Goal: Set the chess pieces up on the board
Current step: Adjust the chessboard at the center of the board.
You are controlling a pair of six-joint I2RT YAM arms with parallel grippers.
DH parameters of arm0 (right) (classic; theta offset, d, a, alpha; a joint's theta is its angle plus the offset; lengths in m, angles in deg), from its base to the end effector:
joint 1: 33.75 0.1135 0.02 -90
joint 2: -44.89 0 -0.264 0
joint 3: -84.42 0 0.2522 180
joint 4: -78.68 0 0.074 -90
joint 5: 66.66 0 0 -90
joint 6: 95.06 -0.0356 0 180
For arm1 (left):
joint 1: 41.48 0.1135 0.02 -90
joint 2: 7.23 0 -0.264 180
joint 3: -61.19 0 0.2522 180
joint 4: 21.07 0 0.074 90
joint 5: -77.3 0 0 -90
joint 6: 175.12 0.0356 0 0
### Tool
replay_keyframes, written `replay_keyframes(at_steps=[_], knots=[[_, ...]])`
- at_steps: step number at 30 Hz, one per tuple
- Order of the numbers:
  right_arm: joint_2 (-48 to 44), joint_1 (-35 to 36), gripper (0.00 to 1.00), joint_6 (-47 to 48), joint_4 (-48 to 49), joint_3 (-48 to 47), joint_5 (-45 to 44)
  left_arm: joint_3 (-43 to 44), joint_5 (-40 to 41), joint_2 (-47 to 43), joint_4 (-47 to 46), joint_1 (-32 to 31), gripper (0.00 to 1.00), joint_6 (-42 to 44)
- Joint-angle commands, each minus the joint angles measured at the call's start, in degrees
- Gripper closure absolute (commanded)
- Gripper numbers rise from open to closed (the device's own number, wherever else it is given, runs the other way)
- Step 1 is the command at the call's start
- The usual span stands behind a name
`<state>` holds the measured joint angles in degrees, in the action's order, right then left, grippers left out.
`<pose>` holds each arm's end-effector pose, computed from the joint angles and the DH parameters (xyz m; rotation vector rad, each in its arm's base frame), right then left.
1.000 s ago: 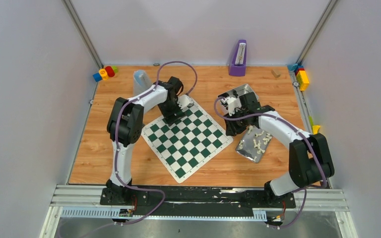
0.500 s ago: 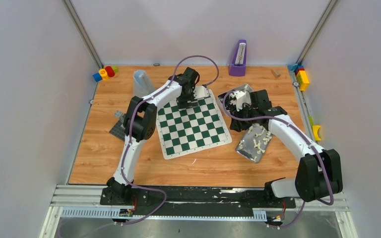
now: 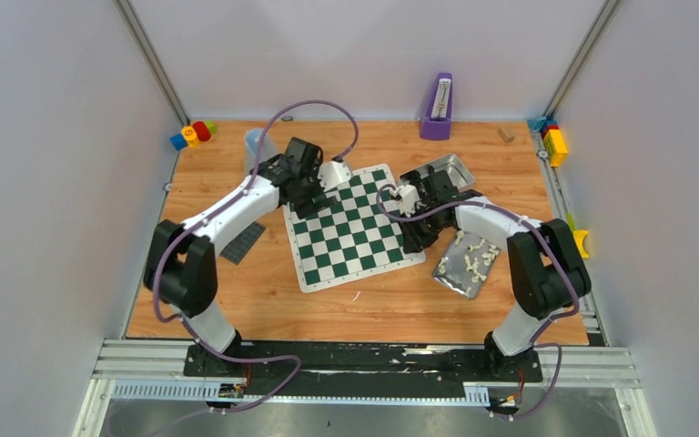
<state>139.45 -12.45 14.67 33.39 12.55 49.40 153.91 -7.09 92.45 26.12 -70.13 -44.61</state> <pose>0.2863 0.1284 0.1811 -1.0593 2.4842 0.6315 0.3341 -0.1786 0.2545 1.3981 2.0986 0.2071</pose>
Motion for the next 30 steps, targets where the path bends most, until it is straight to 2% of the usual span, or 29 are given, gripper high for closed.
replay_keyframes(at_steps=[1,8,14,25,30], knots=[[2.60,2.28,0.74,2.34,3.00,-2.50,-3.52,-8.99,-2.54,-9.57,-2.89,0.60,0.00,-3.75],[2.88,8.84,0.81,3.40,2.24,2.67,-6.65,-21.05,-5.01,-19.86,-3.28,0.61,0.00,-3.58],[2.91,12.63,0.85,3.77,0.43,6.06,-5.21,-27.69,-6.26,-26.25,-2.50,0.61,0.00,-1.02],[-1.93,24.00,0.88,6.70,-7.46,10.11,1.42,-31.75,-5.82,-33.15,1.34,0.69,0.00,3.77],[-7.09,23.73,0.88,7.73,-8.05,10.10,-1.74,-31.95,-3.61,-32.77,0.98,1.17,0.00,3.88]])
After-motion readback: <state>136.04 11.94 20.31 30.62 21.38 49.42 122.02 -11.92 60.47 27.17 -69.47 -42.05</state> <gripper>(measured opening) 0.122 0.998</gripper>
